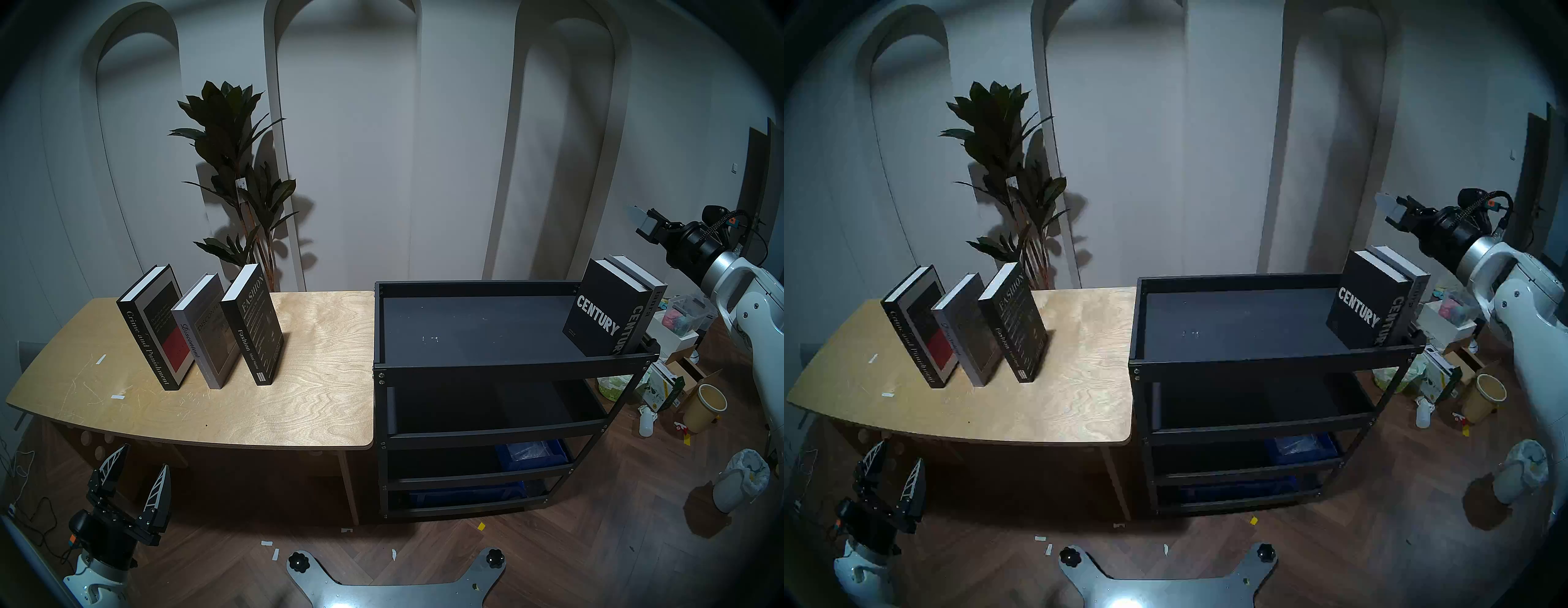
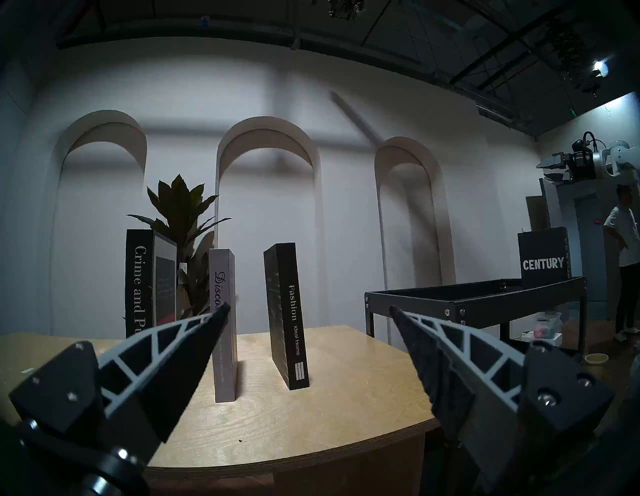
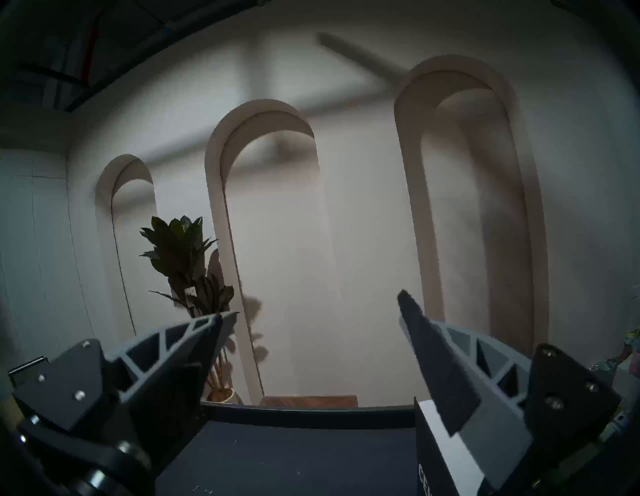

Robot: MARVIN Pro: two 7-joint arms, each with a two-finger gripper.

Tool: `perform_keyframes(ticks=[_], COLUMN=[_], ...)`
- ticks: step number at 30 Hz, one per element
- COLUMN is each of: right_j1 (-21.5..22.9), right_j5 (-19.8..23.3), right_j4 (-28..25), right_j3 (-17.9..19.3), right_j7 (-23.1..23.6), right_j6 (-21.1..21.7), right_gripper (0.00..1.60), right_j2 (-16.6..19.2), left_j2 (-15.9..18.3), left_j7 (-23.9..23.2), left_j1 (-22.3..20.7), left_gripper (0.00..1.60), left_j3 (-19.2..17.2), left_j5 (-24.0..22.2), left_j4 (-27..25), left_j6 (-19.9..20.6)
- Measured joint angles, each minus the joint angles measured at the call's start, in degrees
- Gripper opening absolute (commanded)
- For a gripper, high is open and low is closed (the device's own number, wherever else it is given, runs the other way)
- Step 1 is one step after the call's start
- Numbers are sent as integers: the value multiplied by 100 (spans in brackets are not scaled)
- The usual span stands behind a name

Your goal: Move the books from the display table onto the shelf, standing them upright with spines facing out and tallest at one end

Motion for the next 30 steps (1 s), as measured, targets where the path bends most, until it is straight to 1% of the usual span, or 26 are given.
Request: perform_keyframes(ticks=[10,13,16,21,24,26,30], right_j1=[3,4,4,-3,-2,9,40], right_j5=[-37,-141,-315,-727,-866,-951,-1086], right_j4=[107,102,37,-198,-294,-355,-395], right_j3=[21,21,21,16,-18,-95,-294], right_j7=[171,198,152,-297,-501,-656,-796], right_j6=[1,-74,-270,-737,-961,-1174,-1533], right_gripper=[160,160,160,160,160,160,160], right_j2=[40,34,-43,-334,-507,-677,-932], left_j2=[0,0,0,1,1,1,1], left_j7=[0,0,0,0,0,0,0], left_j1=[0,1,1,1,1,1,1], left_gripper=[160,160,160,160,160,160,160], left_j3=[0,0,0,1,1,1,1], left_j5=[0,0,0,0,0,0,0], left_j4=[0,0,0,0,0,0,0], left_j6=[0,0,0,0,0,0,0])
